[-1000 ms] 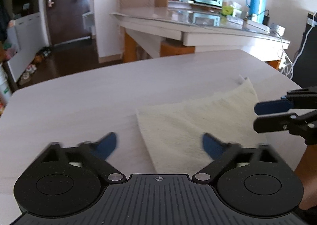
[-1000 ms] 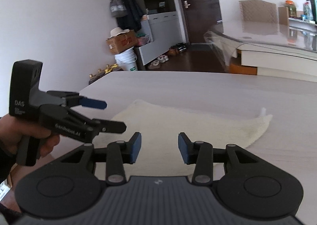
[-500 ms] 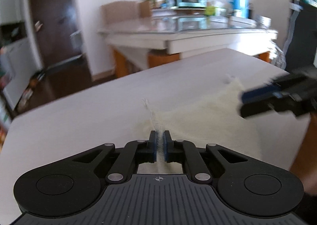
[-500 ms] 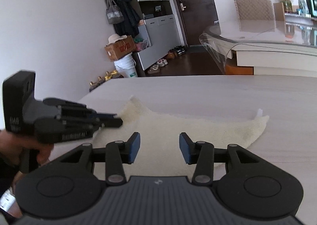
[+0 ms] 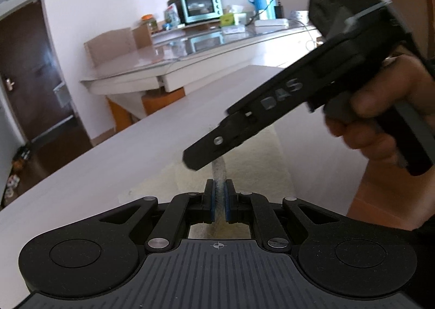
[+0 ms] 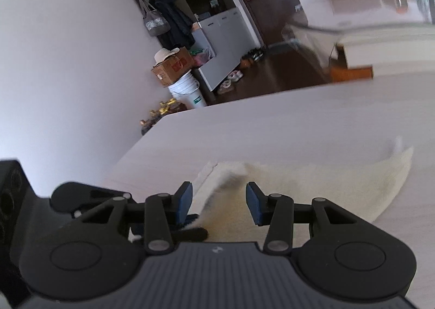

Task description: Fold towel

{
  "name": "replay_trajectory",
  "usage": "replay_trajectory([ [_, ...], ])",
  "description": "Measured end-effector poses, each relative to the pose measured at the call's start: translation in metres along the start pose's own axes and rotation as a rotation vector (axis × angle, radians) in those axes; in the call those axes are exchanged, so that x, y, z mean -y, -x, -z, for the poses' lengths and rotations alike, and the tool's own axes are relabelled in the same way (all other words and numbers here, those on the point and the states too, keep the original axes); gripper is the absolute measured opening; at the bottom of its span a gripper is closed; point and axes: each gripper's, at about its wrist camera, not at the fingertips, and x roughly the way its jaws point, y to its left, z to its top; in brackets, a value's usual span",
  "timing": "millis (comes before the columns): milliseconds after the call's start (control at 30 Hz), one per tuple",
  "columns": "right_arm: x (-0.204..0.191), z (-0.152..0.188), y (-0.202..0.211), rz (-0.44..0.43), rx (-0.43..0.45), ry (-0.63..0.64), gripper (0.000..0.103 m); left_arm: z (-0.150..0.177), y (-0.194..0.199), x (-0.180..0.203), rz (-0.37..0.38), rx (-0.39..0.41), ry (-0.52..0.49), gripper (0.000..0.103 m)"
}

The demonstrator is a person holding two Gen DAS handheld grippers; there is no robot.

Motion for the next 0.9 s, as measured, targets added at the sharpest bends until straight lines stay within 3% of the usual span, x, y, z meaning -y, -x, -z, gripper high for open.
replay_trajectory([
  [33,0.002,0.000,-0.001,0.002,0.000,-0.010,0.007,0.001,0.001,0.000,0.008,-0.001,0.004,0.007],
  [200,0.009,0.004,0.009,0.036,0.033,-0.012,0.007,0.004,0.025,-0.024,0.092,0.071,0.136,0.016],
  [267,0.011,0.008,0.020,0.044,0.045,-0.009,0.007,0.005,0.030,-0.038,0.062,0.081,0.170,0.016],
  [433,0.015,0.023,0.048,0.056,0.039,-0.004,0.007,0.000,0.005,-0.064,-0.082,-0.003,0.157,0.019],
  [633,0.019,0.041,0.087,0.072,0.039,0.006,0.007,-0.007,-0.041,-0.062,-0.047,-0.091,0.085,0.021],
  [900,0.033,0.060,0.109,0.123,0.047,-0.059,0.007,-0.012,-0.069,-0.077,-0.119,-0.107,0.087,0.032],
])
